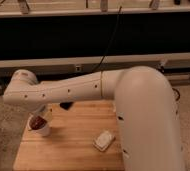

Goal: Place the pepper in the ceramic cup

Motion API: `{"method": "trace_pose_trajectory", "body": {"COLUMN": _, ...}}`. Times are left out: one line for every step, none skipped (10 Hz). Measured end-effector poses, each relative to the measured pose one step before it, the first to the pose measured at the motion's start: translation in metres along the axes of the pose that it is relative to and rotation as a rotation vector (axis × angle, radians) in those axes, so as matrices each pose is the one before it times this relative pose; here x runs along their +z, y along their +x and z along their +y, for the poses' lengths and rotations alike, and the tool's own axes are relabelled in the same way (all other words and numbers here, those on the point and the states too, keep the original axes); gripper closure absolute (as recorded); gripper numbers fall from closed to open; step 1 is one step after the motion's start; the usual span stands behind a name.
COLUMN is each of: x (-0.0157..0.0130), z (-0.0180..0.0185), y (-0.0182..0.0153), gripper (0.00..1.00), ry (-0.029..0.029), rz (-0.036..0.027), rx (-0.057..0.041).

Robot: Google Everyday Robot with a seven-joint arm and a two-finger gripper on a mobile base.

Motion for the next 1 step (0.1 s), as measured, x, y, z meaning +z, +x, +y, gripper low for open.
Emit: {"method": "trace_pose_trajectory", "body": {"x": -0.00023, "z": -0.00229, "y": -0.00324, "gripper": 0.64, "ry": 0.00404, "rz": -0.00515, "rx": 0.00081}}
